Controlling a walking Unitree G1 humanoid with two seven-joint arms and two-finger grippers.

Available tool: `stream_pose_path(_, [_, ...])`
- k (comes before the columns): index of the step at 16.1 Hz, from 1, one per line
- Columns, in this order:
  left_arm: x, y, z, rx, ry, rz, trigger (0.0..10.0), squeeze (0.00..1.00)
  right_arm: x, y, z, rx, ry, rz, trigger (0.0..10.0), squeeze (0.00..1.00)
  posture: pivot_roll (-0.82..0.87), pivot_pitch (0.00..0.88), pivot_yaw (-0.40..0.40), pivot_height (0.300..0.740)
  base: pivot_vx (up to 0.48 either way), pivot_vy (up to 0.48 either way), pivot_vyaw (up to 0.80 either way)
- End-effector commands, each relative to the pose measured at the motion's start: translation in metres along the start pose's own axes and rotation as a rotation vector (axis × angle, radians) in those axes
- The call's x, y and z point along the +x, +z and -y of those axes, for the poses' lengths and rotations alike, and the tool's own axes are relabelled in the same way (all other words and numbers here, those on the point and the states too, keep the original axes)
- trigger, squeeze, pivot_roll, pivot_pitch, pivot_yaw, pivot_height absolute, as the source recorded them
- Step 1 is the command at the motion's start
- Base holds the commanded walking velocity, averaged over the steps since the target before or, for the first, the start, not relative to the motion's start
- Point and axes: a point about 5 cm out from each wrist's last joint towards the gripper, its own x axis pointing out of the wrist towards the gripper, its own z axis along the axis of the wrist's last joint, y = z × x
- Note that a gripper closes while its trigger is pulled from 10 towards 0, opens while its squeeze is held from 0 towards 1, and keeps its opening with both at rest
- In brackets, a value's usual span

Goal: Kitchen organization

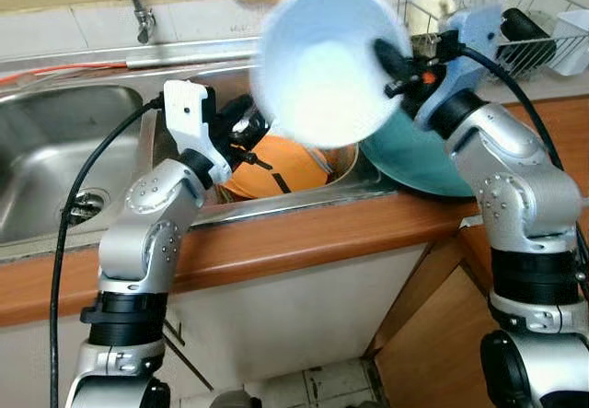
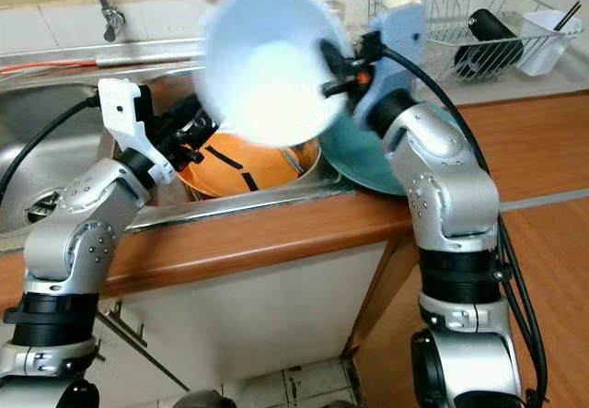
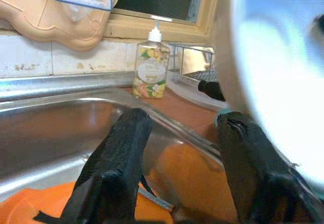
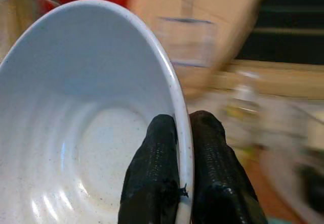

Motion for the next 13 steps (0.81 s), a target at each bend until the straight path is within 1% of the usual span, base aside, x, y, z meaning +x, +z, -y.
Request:
stream_pose_path(1, [-0.001,-0.001,0.002,0.019,-0.005,-0.017,10.0,0.0,0.0,0.012,0.005,-0.03,-0.034,0.06,0.0,0.0,0.0,0.0,0.035,0.74,0.0,0.0,0.0])
stream_pose_path(2, [-0.002,-0.001,0.003,0.008,-0.019,-0.018,10.0,0.05,0.001,0.013,0.003,-0.052,-0.029,0.061,0.0,0.0,0.01,0.0,0.033,0.74,0.0,0.0,0.0])
stream_pose_path(3, [-0.002,0.0,0.004,-0.004,-0.028,-0.015,10.0,1.0,0.002,0.012,-0.002,-0.073,-0.006,0.057,0.0,0.0,0.01,0.0,0.033,0.74,0.0,0.0,0.0])
stream_pose_path(5, [-0.001,0.001,0.007,-0.008,-0.04,-0.014,10.0,1.0,0.002,0.01,-0.02,-0.074,0.091,0.061,0.0,0.0,0.01,0.0,0.033,0.74,0.0,0.0,0.0])
stream_pose_path(6, [0.0,0.0,0.007,-0.002,-0.035,-0.017,10.0,0.67,0.001,0.01,-0.029,-0.066,0.142,0.069,0.0,0.0,0.01,0.0,0.035,0.74,0.0,0.0,0.0])
stream_pose_path(7, [0.0,-0.001,0.006,-0.001,-0.031,-0.019,10.0,0.0,-0.001,0.01,-0.037,-0.06,0.201,0.076,0.0,0.0,0.01,0.0,0.036,0.74,0.0,0.0,0.0])
stream_pose_path(8, [0.0,-0.001,0.006,0.002,-0.032,-0.018,10.0,0.0,-0.003,0.01,-0.041,-0.06,0.233,0.077,0.0,0.0,0.01,0.0,0.036,0.74,0.0,0.0,0.0])
stream_pose_path(9, [0.0,-0.001,0.006,0.002,-0.033,-0.017,10.0,0.0,-0.003,0.009,-0.043,-0.053,0.242,0.078,0.0,0.0,0.01,0.0,0.037,0.74,0.0,0.0,0.0])
stream_pose_path(10, [0.0,0.0,0.005,0.0,-0.034,-0.019,8.9,0.0,-0.004,0.009,-0.043,-0.043,0.245,0.08,0.0,0.0,0.01,0.0,0.039,0.74,0.0,0.0,0.0])
stream_pose_path(11, [0.0,0.0,0.005,-0.001,-0.032,-0.02,3.6,0.0,-0.004,0.008,-0.042,-0.03,0.236,0.081,0.0,0.0,0.01,0.0,0.04,0.74,0.0,0.0,0.0])
stream_pose_path(12, [0.0,0.0,0.004,0.002,-0.026,-0.022,0.0,0.0,-0.004,0.008,-0.041,-0.022,0.23,0.082,0.0,0.0,0.01,0.0,0.041,0.74,0.0,0.0,0.0])
stream_pose_path(13, [0.0,0.0,0.002,0.003,-0.017,-0.023,0.0,0.0,-0.004,0.008,-0.04,-0.025,0.224,0.081,0.0,0.0,0.01,0.0,0.042,0.74,0.0,0.0,0.0])
